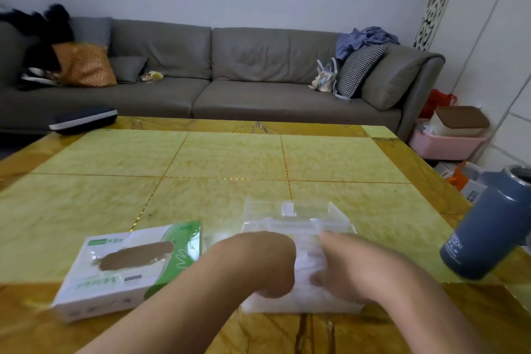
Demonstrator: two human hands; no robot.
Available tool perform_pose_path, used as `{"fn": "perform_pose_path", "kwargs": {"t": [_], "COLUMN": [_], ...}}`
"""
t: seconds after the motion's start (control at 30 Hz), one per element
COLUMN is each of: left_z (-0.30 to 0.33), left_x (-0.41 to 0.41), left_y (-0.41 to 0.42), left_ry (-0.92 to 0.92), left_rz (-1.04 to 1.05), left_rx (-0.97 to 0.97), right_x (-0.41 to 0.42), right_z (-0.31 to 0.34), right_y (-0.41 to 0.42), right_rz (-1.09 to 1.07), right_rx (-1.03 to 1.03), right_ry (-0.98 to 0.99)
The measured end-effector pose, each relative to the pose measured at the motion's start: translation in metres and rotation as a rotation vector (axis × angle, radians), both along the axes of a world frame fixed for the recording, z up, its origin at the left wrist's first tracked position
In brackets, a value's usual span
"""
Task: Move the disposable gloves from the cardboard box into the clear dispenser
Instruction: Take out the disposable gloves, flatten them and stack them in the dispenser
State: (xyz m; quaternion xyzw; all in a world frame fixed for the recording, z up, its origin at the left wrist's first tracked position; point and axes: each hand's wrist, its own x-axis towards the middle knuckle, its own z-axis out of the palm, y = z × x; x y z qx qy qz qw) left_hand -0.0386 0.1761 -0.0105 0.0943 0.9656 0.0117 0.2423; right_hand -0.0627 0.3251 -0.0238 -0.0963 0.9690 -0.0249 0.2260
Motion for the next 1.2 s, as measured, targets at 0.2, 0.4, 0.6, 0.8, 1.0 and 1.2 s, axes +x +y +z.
{"fn": "perform_pose_path", "kwargs": {"t": [0.2, 0.4, 0.6, 0.8, 1.0, 1.2], "left_z": [0.015, -0.003, -0.053, -0.056, -0.055, -0.029], "left_x": [0.043, 0.063, 0.059, 0.055, 0.056, 0.063], "left_y": [-0.027, -0.121, -0.181, -0.184, -0.174, -0.188], "left_ry": [0.418, 0.573, 0.193, 0.156, 0.321, 0.71], "left_rz": [0.019, 0.472, 0.224, 0.083, 0.454, 0.574], "left_rx": [0.23, 0.085, -0.049, -0.119, 0.185, 0.401], "right_x": [0.029, 0.059, 0.071, 0.076, 0.068, 0.027], "right_z": [0.017, 0.012, -0.047, -0.087, -0.082, -0.18], "right_y": [-0.015, -0.074, -0.144, -0.158, -0.158, -0.155], "right_rz": [0.028, 0.262, 0.496, 0.447, 0.384, 0.302], "right_rx": [0.011, -0.245, -0.316, -0.2, -0.306, -0.217], "right_ry": [0.37, 0.582, 0.385, 0.4, 0.349, 0.464]}}
